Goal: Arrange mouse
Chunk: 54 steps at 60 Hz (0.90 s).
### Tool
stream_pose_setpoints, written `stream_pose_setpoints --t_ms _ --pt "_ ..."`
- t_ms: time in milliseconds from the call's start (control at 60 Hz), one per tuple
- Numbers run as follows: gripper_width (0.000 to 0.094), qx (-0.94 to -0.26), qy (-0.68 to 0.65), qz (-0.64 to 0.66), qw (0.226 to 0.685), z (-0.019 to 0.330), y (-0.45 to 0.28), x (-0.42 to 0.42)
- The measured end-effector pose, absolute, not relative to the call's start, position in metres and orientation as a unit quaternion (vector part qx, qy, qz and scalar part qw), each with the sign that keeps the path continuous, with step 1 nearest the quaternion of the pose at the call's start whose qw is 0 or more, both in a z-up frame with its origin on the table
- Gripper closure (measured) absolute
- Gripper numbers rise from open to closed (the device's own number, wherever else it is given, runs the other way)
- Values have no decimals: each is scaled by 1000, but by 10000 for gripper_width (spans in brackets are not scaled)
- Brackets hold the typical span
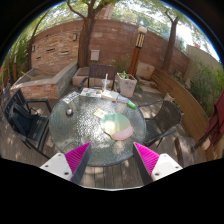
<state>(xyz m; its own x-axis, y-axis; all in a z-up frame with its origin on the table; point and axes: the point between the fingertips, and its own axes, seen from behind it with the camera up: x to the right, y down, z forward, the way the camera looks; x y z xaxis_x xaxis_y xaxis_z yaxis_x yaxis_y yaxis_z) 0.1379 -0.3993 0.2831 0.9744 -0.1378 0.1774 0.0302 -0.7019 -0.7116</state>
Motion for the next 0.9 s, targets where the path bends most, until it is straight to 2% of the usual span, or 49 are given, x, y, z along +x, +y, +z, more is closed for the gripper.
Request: stream_pose_setpoints --t_ms 100,250,467,633,800,900 --pt "82 -921 31 -105 375 276 -403 136" --pt "81 -931 34 -89 352 238 -412 119" --pt "77 -947 21 -47 318 135 -386 54" --pt "81 -940 -17 -20 339 83 -295 -12" --pt "80 -924 -31 -9 381 56 -157 -64" --pt "80 -922 -28 -12 387 33 -81 -79"
